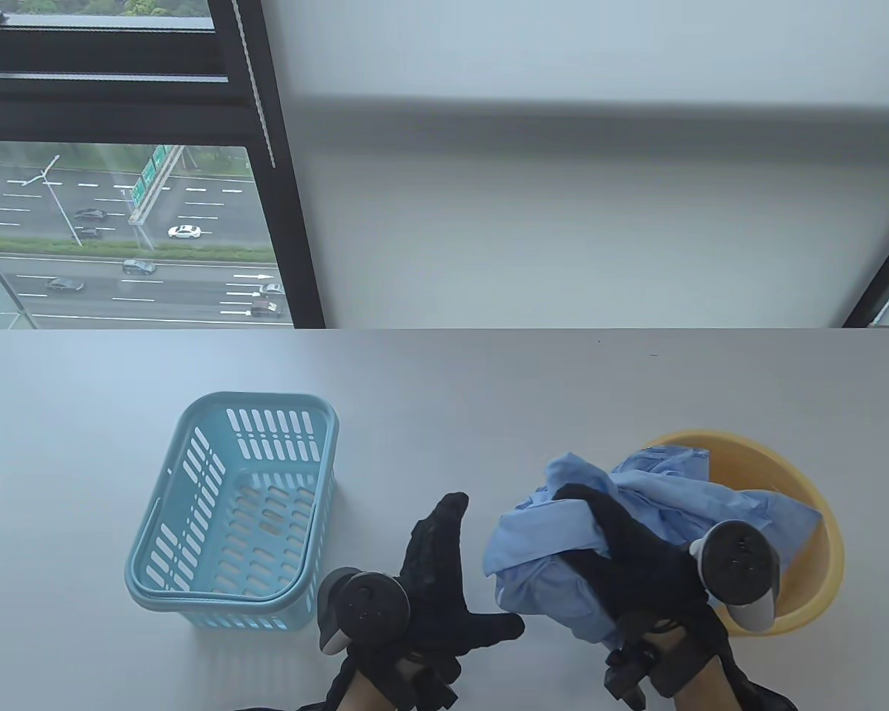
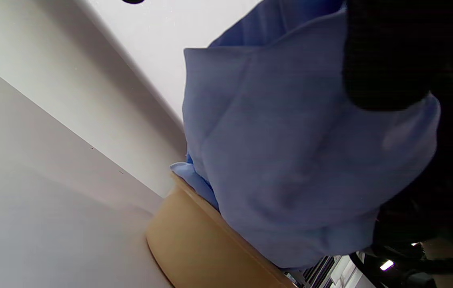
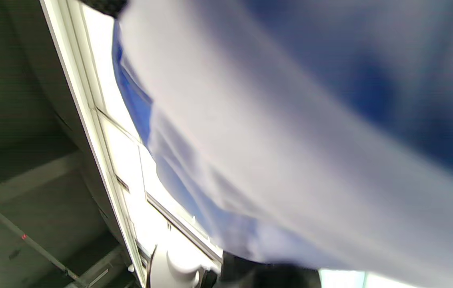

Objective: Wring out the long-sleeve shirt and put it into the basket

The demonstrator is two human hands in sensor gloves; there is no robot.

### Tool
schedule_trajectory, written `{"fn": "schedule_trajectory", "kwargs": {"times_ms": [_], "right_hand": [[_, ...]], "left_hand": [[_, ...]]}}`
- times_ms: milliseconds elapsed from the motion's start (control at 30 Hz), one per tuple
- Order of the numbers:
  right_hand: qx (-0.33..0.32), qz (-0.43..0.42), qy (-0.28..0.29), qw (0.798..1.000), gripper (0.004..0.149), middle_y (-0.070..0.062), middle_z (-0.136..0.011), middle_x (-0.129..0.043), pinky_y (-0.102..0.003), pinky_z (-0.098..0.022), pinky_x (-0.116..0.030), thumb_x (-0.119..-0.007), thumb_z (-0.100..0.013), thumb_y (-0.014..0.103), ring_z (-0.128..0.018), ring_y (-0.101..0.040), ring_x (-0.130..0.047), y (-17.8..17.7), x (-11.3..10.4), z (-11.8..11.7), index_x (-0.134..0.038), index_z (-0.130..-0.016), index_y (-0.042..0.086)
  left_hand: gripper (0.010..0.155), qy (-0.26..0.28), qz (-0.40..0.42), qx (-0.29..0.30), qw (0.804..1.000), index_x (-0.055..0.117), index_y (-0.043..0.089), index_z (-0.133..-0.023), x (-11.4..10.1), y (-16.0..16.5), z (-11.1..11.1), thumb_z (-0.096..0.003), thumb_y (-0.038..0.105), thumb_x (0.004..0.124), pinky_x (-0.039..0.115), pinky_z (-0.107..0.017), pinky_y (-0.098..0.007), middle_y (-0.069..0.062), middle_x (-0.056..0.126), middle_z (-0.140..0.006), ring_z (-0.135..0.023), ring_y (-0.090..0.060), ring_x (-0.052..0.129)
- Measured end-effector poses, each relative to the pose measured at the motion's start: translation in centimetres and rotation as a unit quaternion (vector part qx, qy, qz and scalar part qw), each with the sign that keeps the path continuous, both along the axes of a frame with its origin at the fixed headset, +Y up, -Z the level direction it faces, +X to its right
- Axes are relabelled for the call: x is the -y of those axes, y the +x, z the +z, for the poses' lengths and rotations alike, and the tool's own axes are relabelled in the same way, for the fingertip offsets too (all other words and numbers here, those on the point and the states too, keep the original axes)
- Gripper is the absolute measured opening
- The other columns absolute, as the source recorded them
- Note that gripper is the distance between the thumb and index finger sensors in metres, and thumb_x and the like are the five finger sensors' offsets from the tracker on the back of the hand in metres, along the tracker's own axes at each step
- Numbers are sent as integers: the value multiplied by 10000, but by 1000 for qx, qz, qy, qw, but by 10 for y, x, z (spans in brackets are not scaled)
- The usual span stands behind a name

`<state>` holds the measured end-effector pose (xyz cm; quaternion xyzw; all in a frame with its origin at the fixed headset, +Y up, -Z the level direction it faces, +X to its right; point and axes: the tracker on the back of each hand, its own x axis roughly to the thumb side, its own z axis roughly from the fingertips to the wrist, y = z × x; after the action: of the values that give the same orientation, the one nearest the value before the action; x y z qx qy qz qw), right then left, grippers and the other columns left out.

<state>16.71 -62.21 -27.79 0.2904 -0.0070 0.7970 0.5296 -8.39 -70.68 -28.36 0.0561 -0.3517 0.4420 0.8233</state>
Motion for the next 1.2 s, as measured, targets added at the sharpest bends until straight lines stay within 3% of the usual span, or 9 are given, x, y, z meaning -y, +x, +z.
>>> {"fn": "schedule_trajectory", "kwargs": {"times_ms": [67,133,200,300,500,633,900,1100,1200], "right_hand": [[-60,17,-14,998,690,-49,-1146,-600,-464,-689,-726,-799,-605,500,-867,-275,-836,-15,7,2,-426,-1147,291],[-115,0,-44,992,809,-131,-1216,-409,-537,-732,-631,-731,-589,645,-957,-400,-721,-21,13,3,-309,-1176,282],[-136,-56,-57,988,825,-151,-1241,-331,-576,-743,-578,-609,-594,736,-987,-478,-647,-16,17,2,-255,-1194,294],[-111,-126,-49,985,799,-133,-1247,-370,-577,-745,-563,-606,-599,738,-1005,-469,-622,4,17,-2,-301,-1200,307],[69,-4,89,994,905,-132,-1201,-545,-617,-726,-554,-864,-496,723,-1005,-462,-632,56,7,-1,-492,-1170,248],[60,204,23,977,1136,-142,-1234,-232,-657,-745,-303,-952,-387,720,-1045,-505,-256,75,17,-9,-283,-1180,259],[127,403,-58,904,1291,-235,-1146,-73,-646,-688,-201,-1065,-340,551,-953,-539,-112,62,54,-30,-84,-1099,190],[188,444,-46,875,1239,-126,-1132,-437,-635,-714,-244,-1025,-397,536,-978,-475,-373,58,61,-37,-99,-1109,123],[212,457,-38,863,1085,-38,-1016,-640,-638,-718,-276,-984,-446,534,-928,-425,-554,55,62,-38,-271,-1141,103]], "left_hand": [[1317,-27,40,13,999,31,76,-1104,7,6,-2,-432,712,969,422,-751,-684,-223,426,-1197,-1051,-507,595],[1075,-60,87,-1,994,335,132,-1144,16,7,-5,-448,610,1000,544,-734,-651,-130,691,-1113,-952,-408,814],[789,-81,119,-20,989,582,218,-1087,25,5,-9,-490,564,964,615,-715,-614,-62,837,-1018,-863,-343,921],[437,-127,168,-37,977,814,269,-929,36,1,-16,-548,467,900,666,-694,-576,-9,932,-927,-793,-295,986],[396,-194,256,-16,947,827,275,-915,47,-1,-21,-561,441,892,677,-690,-558,-9,935,-927,-789,-291,991],[396,-200,281,-17,939,823,272,-918,48,-3,-21,-565,440,888,681,-692,-549,-12,932,-931,-792,-287,992],[378,-195,304,-7,932,826,282,-912,44,-5,-20,-567,419,893,697,-689,-529,-21,933,-932,-790,-280,995],[374,-184,294,16,938,828,293,-909,39,-1,-17,-564,422,896,704,-692,-520,-11,932,-937,-795,-269,997],[375,-181,289,22,940,828,299,-908,38,-1,-18,-562,422,900,702,-695,-521,-8,927,-946,-804,-268,993]]}}
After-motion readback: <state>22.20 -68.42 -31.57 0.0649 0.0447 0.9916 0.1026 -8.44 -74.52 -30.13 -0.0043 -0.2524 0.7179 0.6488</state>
